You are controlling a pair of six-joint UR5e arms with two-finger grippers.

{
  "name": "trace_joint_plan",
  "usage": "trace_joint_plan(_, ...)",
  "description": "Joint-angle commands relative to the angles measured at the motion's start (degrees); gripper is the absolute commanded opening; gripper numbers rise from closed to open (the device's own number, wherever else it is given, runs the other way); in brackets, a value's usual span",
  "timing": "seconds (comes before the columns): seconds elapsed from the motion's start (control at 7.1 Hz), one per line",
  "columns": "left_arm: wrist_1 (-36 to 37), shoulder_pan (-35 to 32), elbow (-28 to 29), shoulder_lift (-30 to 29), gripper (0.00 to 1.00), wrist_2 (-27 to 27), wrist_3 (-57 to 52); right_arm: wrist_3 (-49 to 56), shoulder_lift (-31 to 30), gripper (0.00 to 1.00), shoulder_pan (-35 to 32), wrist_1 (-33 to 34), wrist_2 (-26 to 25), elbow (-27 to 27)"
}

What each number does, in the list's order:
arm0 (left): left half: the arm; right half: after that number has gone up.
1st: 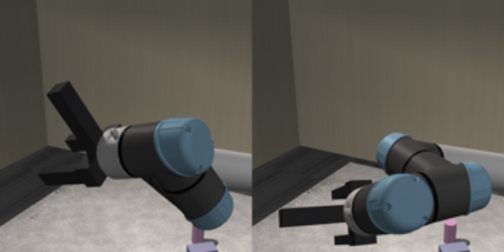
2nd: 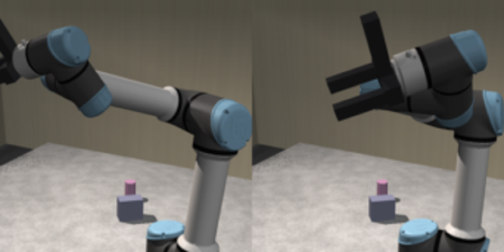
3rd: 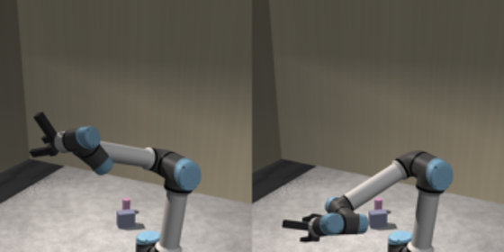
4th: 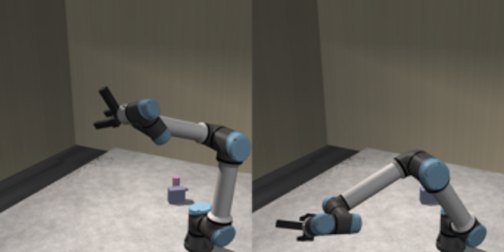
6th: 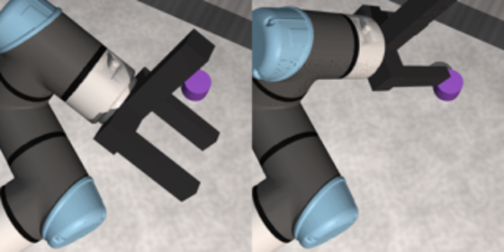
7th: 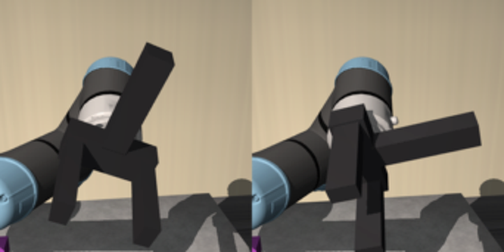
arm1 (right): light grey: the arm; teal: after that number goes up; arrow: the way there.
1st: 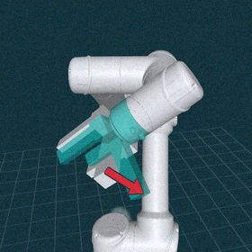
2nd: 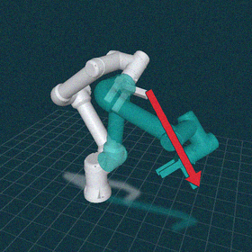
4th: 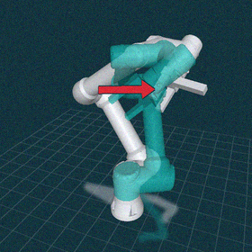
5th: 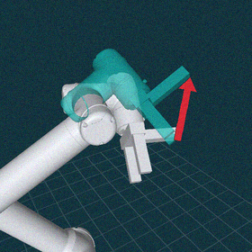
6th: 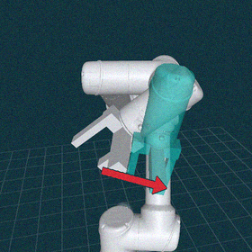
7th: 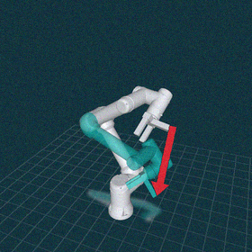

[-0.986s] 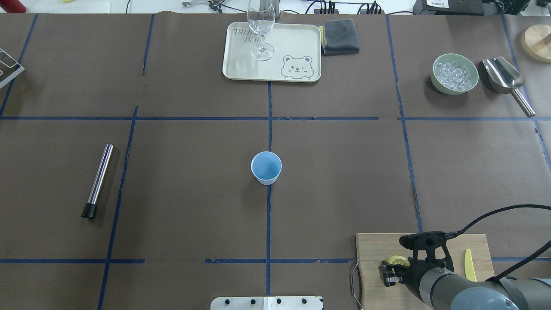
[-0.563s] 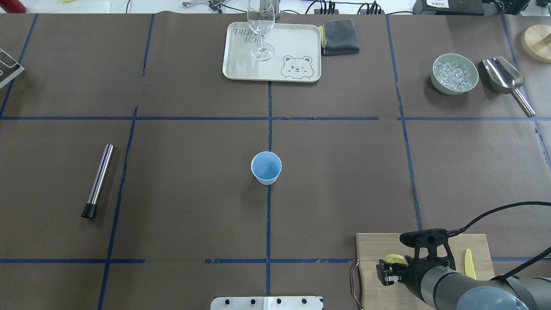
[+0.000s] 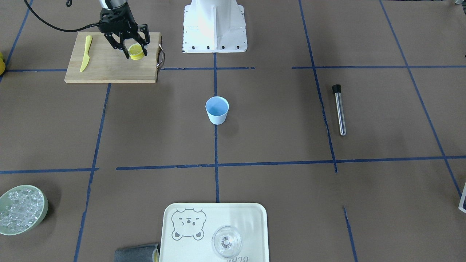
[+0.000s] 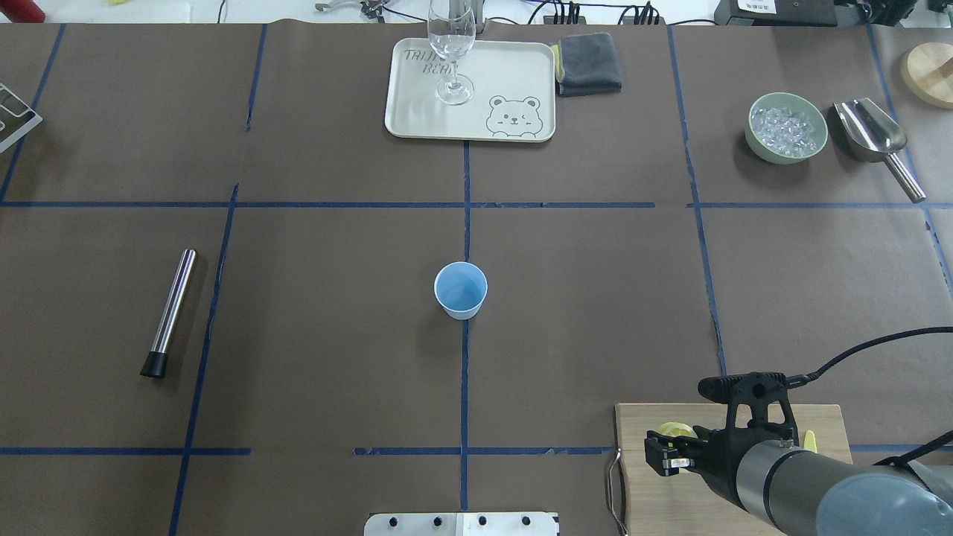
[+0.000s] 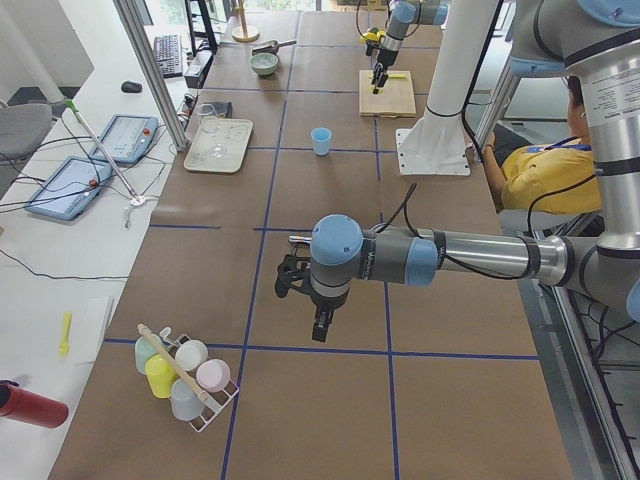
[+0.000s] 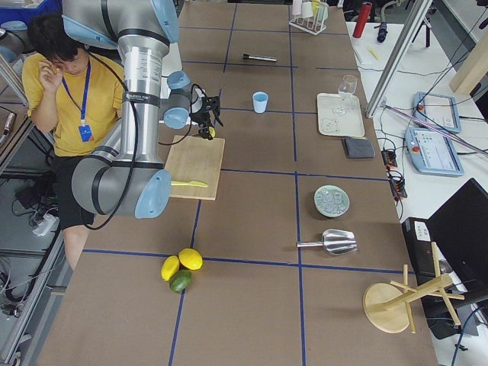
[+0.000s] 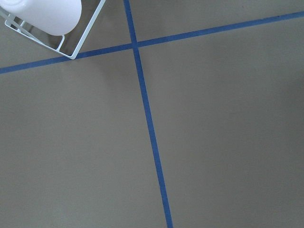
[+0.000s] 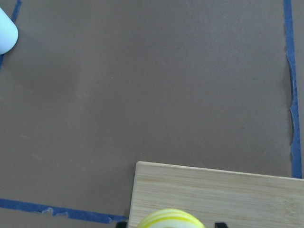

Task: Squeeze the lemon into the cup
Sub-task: 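Lift the lemon slice with the right gripper and carry it over the blue cup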

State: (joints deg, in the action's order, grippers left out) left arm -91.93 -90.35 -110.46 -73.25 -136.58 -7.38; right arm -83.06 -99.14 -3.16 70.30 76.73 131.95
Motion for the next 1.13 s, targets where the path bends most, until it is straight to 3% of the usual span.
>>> trace_joint_plan(0.0, 0.00, -0.09, -0.11, 0.04, 1.00, 0.00, 0.00, 0.00, 7.15, 0.04, -2.54, 7.42, 2.80, -0.47)
trace_joint_plan(0.28, 0.00, 0.00, -0.02, -0.05, 1.00, 0.00, 0.09, 0.61, 19.63, 0.04, -6.14, 19.38, 3.68, -2.65)
trace_joint_plan(0.56, 0.00, 0.00, -0.02, -0.05, 1.00, 0.00, 0.09, 1.93, 34.46, 0.04, -13.67, 30.80, 10.51, -8.08)
trace_joint_plan(0.99, 0.00, 0.00, 0.24, -0.05, 1.00, 0.00, 0.18, 4.48, 44.44, 0.04, -19.06, 33.41, 12.65, -15.91)
